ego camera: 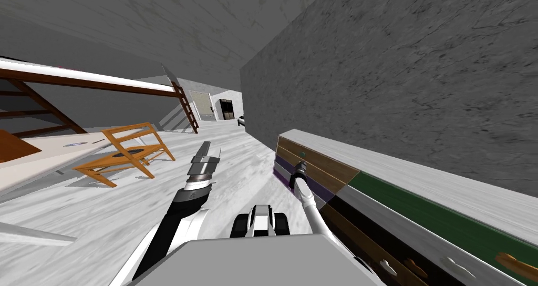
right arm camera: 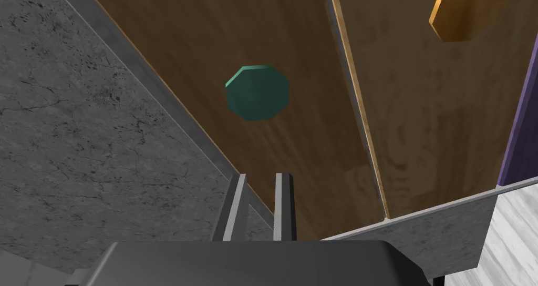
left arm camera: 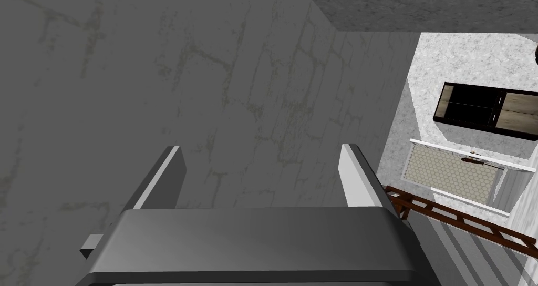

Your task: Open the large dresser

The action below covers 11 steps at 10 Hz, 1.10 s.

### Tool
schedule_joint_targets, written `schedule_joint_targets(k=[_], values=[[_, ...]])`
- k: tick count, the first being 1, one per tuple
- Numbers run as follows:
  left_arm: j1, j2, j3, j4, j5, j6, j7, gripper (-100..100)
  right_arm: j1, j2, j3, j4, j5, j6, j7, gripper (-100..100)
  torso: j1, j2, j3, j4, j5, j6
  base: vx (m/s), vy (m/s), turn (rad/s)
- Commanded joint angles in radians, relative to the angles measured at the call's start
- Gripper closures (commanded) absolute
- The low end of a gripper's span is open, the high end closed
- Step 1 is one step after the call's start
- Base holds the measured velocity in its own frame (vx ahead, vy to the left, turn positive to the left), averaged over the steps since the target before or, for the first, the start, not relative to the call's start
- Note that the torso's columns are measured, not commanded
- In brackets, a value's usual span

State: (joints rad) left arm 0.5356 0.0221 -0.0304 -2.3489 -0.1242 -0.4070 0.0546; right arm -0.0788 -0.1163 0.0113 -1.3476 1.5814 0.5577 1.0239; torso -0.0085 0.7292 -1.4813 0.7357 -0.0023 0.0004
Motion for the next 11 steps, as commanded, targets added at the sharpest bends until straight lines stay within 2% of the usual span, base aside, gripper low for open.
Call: schedule_joint_targets(k=[1,4,5,6,7,8,9,10,11], values=[[0.0,0.0,0.0,0.0,0.0,0.0,0.0,0,-0.019,-0.005,-0.015,0.001,-0.026,-0.016,0.043,-100,0.001,0.0,0.0,0.0,0.0,0.0,0.1,-0.108,-0.019],[0.0,0.0,0.0,0.0,0.0,0.0,0.0,0,-0.047,-0.013,-0.035,0.009,-0.057,-0.036,0.093,-100,0.009,0.009,0.005,0.002,0.003,0.0,0.119,-0.094,-0.032],[0.0,0.0,0.0,0.0,0.0,0.0,0.0,0,-0.042,-0.012,-0.032,0.008,-0.051,-0.032,0.081,-100,0.01,0.01,0.006,0.003,0.003,0.0,0.054,-0.036,-0.002],[0.0,0.0,0.0,0.0,0.0,0.0,0.0,0,-0.089,-0.038,0.017,0.058,-0.097,0.014,0.055,-100,0.012,0.013,0.008,0.003,0.003,-0.001,-0.022,-0.051,0.136],[0.0,0.0,0.0,0.0,0.0,0.0,0.0,0,-0.089,-0.038,0.022,0.066,-0.097,0.014,0.055,-100,0.01,0.015,0.009,0.004,0.003,-0.001,-0.046,-0.058,0.099],[0.0,0.0,0.0,0.0,0.0,0.0,0.0,0,-0.135,-0.062,0.063,0.11,-0.138,0.055,0.025,-100,0.008,0.014,0.008,0.004,0.002,0.0,-0.081,-0.059,0.142],[0.0,0.0,0.0,0.0,0.0,0.0,0.0,0,-0.135,-0.062,0.077,0.125,-0.141,0.062,0.025,-100,0.008,0.012,0.007,0.003,0.002,-0.001,-0.071,-0.054,0.09],[0.0,0.0,0.0,0.0,0.0,0.0,0.0,0,-0.175,-0.087,0.112,0.154,-0.184,0.1,-0.006,-100,0.008,0.01,0.006,0.003,0.002,0.0,-0.059,-0.058,0.152],[0.0,0.0,0.0,0.0,0.0,0.0,0.0,0,-0.182,-0.087,0.132,0.179,-0.184,0.11,-0.006,-100,0.008,0.007,0.004,0.002,0.002,-0.001,-0.046,-0.046,0.076]])
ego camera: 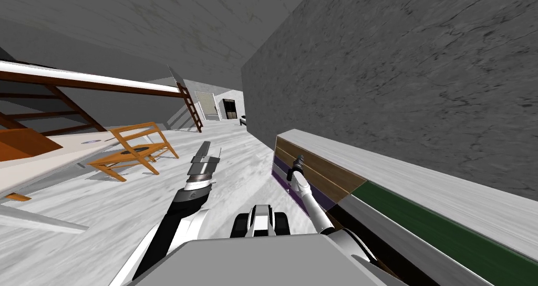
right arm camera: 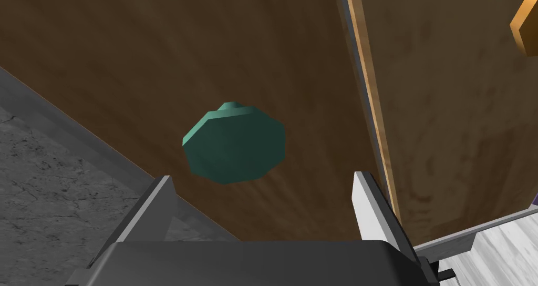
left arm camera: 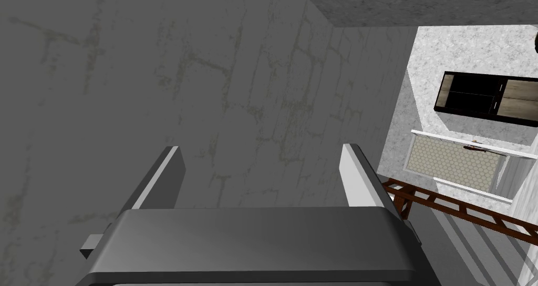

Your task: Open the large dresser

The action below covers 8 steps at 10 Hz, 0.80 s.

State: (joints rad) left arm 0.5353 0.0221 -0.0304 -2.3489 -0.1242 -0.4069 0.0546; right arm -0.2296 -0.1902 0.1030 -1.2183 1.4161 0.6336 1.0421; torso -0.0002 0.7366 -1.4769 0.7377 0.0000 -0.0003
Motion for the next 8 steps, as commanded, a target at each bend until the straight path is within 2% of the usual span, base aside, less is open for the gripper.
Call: schedule_joint_targets(k=[1,2,3,4,5,6,7,8], values=[[0.0,0.0,0.0,0.0,0.0,0.0,0.0,0,-0.068,-0.038,0.075,0.078,-0.063,0.072,-0.054,-100,0.001,-0.001,0.0,0.0,0.0,0.001,-0.062,-0.064,0.107],[0.0,0.0,0.0,0.0,0.0,0.0,0.0,0,-0.078,-0.038,0.095,0.099,-0.063,0.082,-0.054,-100,-0.001,0.001,0.0,0.0,0.0,0.0,-0.059,-0.059,0.092],[0.0,0.0,0.0,0.0,0.0,0.0,0.0,0,-0.078,-0.038,0.095,0.113,-0.063,0.082,-0.054,-100,0.0,0.001,0.001,0.0,0.0,0.0,-0.024,-0.024,0.007],[0.0,0.0,0.0,0.0,0.0,0.0,0.0,0,-0.122,-0.063,0.139,0.145,-0.107,0.129,-0.084,-100,0.002,0.0,0.0,0.0,0.0,0.001,-0.047,-0.043,0.144],[0.0,0.0,0.0,0.0,0.0,0.0,0.0,0,-0.124,-0.063,0.149,0.171,-0.107,0.13,-0.084,-100,0.0,-0.001,0.0,0.001,0.0,-0.002,-0.052,-0.042,0.08],[0.0,0.0,0.0,0.0,0.0,0.0,0.0,0,-0.165,-0.087,0.188,0.204,-0.151,0.172,-0.114,-100,0.0,-0.001,-0.001,0.0,0.0,-0.001,-0.064,-0.045,0.138],[0.0,0.0,0.0,0.0,0.0,0.0,0.0,0,-0.171,-0.087,0.204,0.23,-0.151,0.178,-0.114,-100,-0.001,-0.002,-0.001,0.001,0.0,-0.002,-0.053,-0.042,0.084],[0.0,0.0,0.0,0.0,0.0,0.0,0.0,0,-0.211,-0.112,0.241,0.264,-0.195,0.219,-0.145,-100,0.0,-0.002,-0.001,0.0,0.0,-0.001,-0.074,-0.058,0.147]])
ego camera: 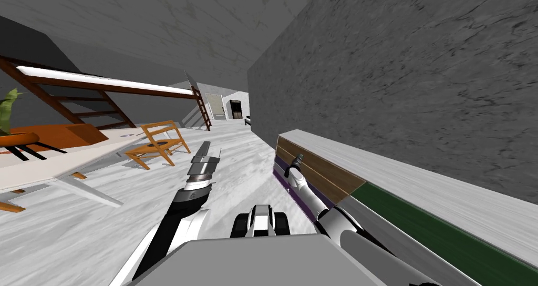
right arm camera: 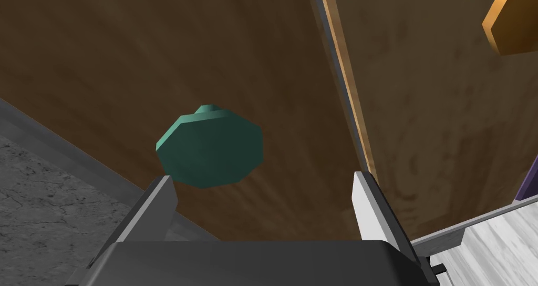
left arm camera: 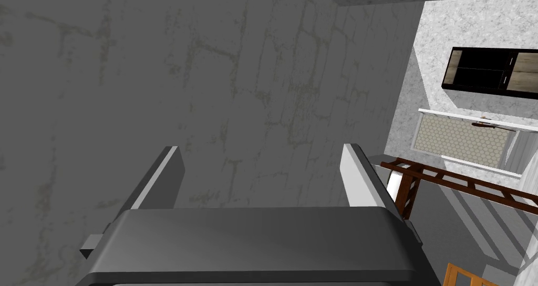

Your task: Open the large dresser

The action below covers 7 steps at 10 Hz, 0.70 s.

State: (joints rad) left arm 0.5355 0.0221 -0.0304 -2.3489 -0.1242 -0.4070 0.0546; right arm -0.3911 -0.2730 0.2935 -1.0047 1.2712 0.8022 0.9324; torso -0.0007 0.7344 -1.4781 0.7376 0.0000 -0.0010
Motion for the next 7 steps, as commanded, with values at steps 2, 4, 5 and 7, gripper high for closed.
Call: schedule_joint_targets(k=[2,4,5,7], values=[[0.0,0.0,0.0,0.0,0.0,0.0,0.0,0,-0.092,-0.054,0.105,0.1,-0.094,0.097,-0.065,-100,-0.002,0.001,0.0,0.001,0.0,0.002,-0.067,-0.05,0.121],[0.0,0.0,0.0,0.0,0.0,0.0,0.0,0,-0.146,-0.079,0.164,0.177,-0.135,0.143,-0.095,-100,-0.002,0.0,0.0,0.002,0.002,0.004,-0.067,-0.035,0.121],[0.0,0.0,0.0,0.0,0.0,0.0,0.0,0,-0.149,-0.079,0.178,0.192,-0.138,0.153,-0.095,-100,-0.005,0.002,0.001,0.004,0.002,0.006,-0.062,-0.038,0.088],[0.0,0.0,0.0,0.0,0.0,0.0,0.0,0,-0.194,-0.103,0.233,0.231,-0.182,0.201,-0.126,-100,-0.006,0.005,0.003,0.007,0.003,0.008,-0.061,-0.041,0.122]])
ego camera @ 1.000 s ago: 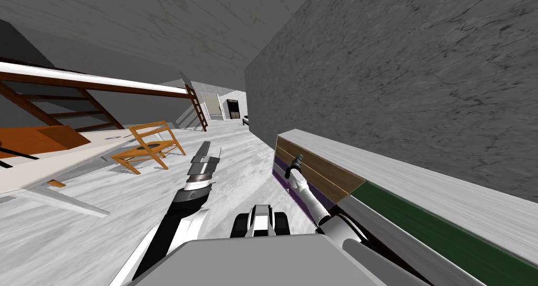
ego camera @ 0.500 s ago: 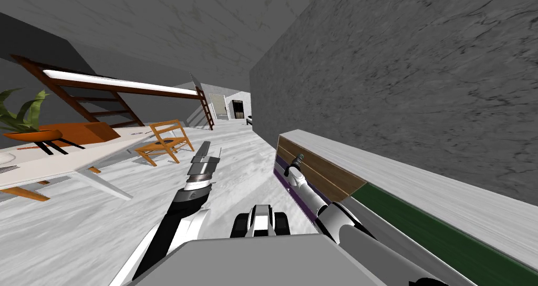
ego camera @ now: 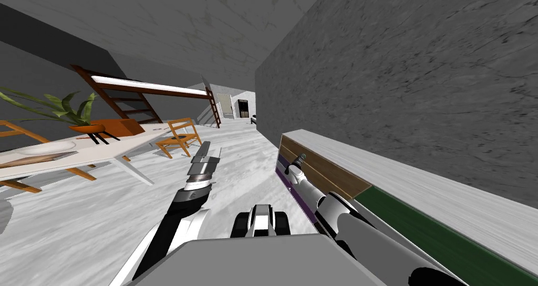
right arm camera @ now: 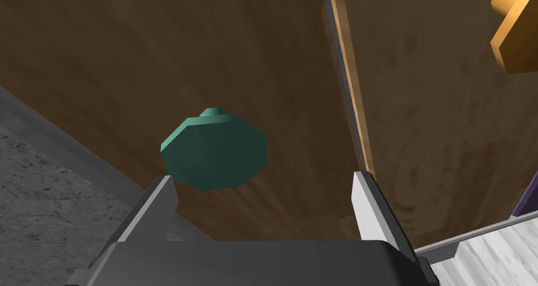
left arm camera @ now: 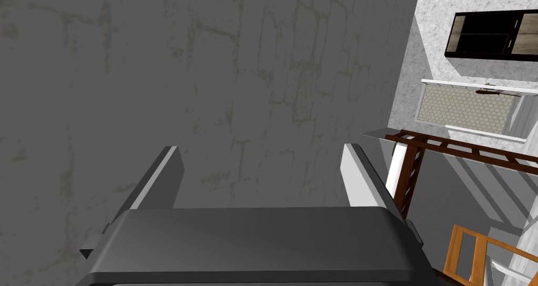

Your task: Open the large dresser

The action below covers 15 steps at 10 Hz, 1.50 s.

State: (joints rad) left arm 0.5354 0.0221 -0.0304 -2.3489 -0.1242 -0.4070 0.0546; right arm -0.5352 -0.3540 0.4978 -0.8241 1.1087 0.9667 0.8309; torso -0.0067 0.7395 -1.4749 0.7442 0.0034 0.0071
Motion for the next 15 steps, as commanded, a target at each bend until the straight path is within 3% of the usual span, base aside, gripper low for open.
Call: schedule_joint_targets(k=[1,3,4,5,6,7,8,11,14,15], values=[[0.0,0.0,0.0,0.0,0.0,0.0,0.0,0,-0.052,-0.022,0.029,0.055,-0.02,0.037,-0.024,-100,0.001,0.003,0.001,0.002,0.002,0.002,-0.031,-0.011,0.02],[0.0,0.0,0.0,0.0,0.0,0.0,0.0,0,-0.052,-0.022,0.029,0.07,-0.02,0.037,-0.024,-100,0.0,0.002,0.001,0.003,0.003,0.005,0.005,0.009,-0.013],[0.0,0.0,0.0,0.0,0.0,0.0,0.0,0,-0.042,-0.002,0.039,0.065,-0.02,0.027,-0.026,-100,-0.001,0.002,0.001,0.003,0.002,0.005,0.006,0.015,0.018],[0.0,0.0,0.0,0.0,0.0,0.0,0.0,0,-0.005,0.002,-0.009,0.018,0.024,-0.011,0.006,100,0.001,0.002,0.001,0.0,0.0,0.0,0.049,0.006,-0.194],[0.0,0.0,0.0,0.0,0.0,0.0,0.0,0,-0.005,0.002,-0.026,0.011,0.024,-0.011,0.006,100,0.001,-0.002,-0.001,-0.006,-0.004,-0.001,0.065,0.01,-0.163],[0.0,0.0,0.0,0.0,0.0,0.0,0.0,0,0.04,0.027,-0.061,-0.037,0.068,-0.054,0.036,100,0.001,-0.007,-0.005,-0.009,-0.006,-0.005,0.069,0.036,-0.149],[0.0,0.0,0.0,0.0,0.0,0.0,0.0,0,0.041,0.027,-0.081,-0.047,0.068,-0.059,0.036,100,0.003,-0.009,-0.006,-0.009,-0.005,-0.006,0.063,0.033,-0.082],[0.0,0.0,0.0,0.0,0.0,0.0,0.0,0,0.128,0.077,-0.171,-0.137,0.156,-0.148,0.097,100,0.006,-0.005,-0.003,-0.008,-0.004,-0.008,0.072,0.056,-0.113],[0.0,0.0,0.0,0.0,0.0,0.0,0.0,0,0.181,0.101,-0.245,-0.219,0.2,-0.203,0.127,100,0.007,0.0,0.0,-0.006,-0.004,-0.007,0.067,0.05,-0.101],[0.0,0.0,0.0,0.0,0.0,0.0,0.0,0,0.222,0.126,-0.28,-0.251,0.243,-0.242,0.157,100,0.007,0.0,0.0,-0.006,-0.003,-0.007,0.05,0.058,-0.132]])
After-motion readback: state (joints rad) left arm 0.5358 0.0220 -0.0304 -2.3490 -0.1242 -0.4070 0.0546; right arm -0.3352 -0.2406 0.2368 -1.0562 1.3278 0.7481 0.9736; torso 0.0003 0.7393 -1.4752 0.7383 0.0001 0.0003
